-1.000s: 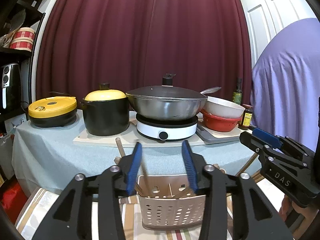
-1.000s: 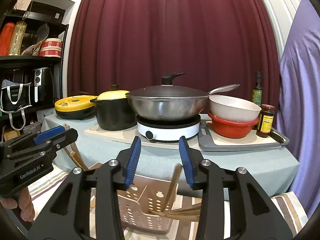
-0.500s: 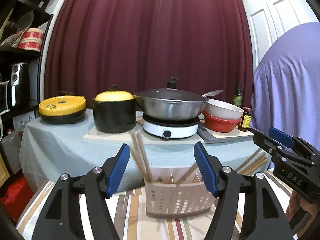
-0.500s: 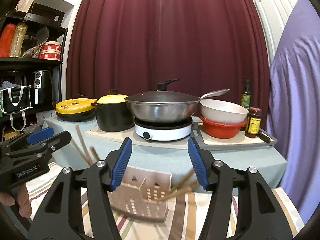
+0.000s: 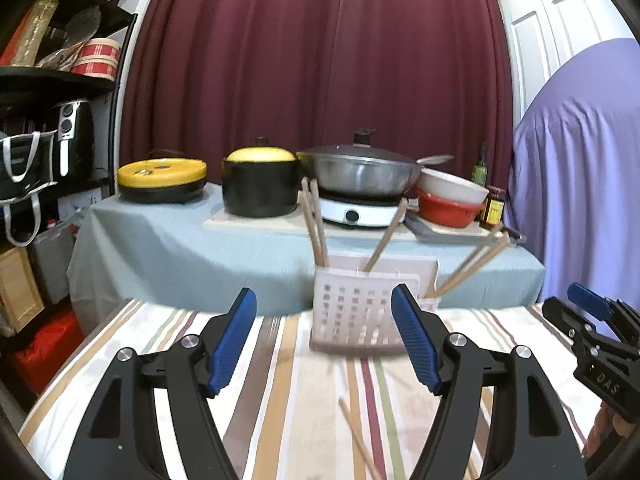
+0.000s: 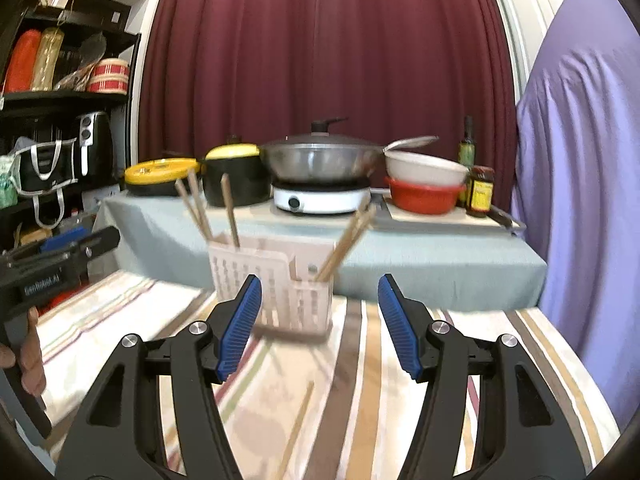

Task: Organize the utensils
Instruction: 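Move both open tools back over the remaining chopsticks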

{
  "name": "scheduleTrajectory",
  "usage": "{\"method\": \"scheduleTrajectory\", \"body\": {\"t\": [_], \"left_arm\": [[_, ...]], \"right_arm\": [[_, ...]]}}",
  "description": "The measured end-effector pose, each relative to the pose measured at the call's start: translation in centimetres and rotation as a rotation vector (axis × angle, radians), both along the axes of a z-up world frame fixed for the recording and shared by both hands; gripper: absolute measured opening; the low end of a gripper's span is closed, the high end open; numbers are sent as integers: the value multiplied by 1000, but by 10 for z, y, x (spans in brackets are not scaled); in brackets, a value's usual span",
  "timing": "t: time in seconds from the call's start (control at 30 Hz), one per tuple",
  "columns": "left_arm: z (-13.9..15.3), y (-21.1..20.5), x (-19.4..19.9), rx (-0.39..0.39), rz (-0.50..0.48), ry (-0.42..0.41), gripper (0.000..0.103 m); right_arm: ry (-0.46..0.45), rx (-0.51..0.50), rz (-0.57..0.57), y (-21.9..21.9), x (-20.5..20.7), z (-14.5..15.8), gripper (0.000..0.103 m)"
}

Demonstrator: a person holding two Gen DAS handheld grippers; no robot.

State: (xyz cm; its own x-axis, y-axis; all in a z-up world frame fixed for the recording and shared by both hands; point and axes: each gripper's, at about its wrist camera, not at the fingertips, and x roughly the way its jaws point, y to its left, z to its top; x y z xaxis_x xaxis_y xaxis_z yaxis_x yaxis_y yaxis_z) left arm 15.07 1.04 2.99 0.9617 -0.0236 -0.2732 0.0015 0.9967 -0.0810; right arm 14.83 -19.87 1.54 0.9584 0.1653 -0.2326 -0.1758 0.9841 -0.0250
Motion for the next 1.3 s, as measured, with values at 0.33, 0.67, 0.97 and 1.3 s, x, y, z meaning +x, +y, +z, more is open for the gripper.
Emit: {"method": "scheduleTrajectory", "body": {"t": [0.33, 0.67, 0.97, 1.3], "left_arm": [[-45, -4, -49, 15, 11, 80, 68], [-89, -4, -87, 24, 15, 129, 68], [-107, -1, -95, 8, 25, 176, 68], [-120, -1, -97, -8, 31, 206, 68]], "right_arm": [[80, -15, -6, -8, -61, -53, 59], [141, -18, -1, -12, -101, -102, 59], [202, -59, 77, 10, -108, -131, 49], [289, -80, 111, 21, -96, -156, 29]]}}
